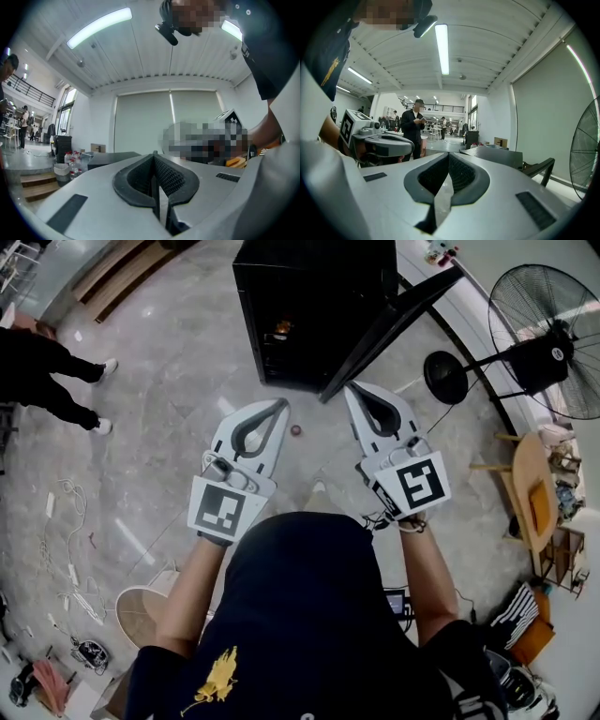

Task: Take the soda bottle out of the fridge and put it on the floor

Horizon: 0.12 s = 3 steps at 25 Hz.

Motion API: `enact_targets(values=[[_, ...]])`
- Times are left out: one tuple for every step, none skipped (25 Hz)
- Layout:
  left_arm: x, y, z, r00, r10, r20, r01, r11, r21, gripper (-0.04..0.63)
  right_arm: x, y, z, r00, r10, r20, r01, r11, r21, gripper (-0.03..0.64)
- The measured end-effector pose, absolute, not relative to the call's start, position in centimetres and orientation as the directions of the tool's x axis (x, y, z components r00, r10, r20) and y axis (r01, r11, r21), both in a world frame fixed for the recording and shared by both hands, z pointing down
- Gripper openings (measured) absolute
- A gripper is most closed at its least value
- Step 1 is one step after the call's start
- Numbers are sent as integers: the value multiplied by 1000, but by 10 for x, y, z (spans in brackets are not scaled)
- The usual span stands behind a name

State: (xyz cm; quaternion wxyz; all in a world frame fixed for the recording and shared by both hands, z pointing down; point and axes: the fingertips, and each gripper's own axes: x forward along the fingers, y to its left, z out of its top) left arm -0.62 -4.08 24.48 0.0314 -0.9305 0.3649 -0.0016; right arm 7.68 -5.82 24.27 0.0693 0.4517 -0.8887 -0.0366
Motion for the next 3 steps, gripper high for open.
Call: enact_targets(values=[[-5, -39, 244, 735, -678, -23, -678, -733, -58, 15, 78, -55, 243, -580, -809, 94, -799, 588, 126, -3], [-4, -36, 244, 737, -676, -25, -676, -735, -55, 15, 80, -52, 243, -578, -810, 98, -801, 586, 125, -3], [-2, -33, 244, 738, -674, -27, -674, -736, -53, 15, 82, -49, 243, -575, -812, 103, -802, 584, 123, -3]])
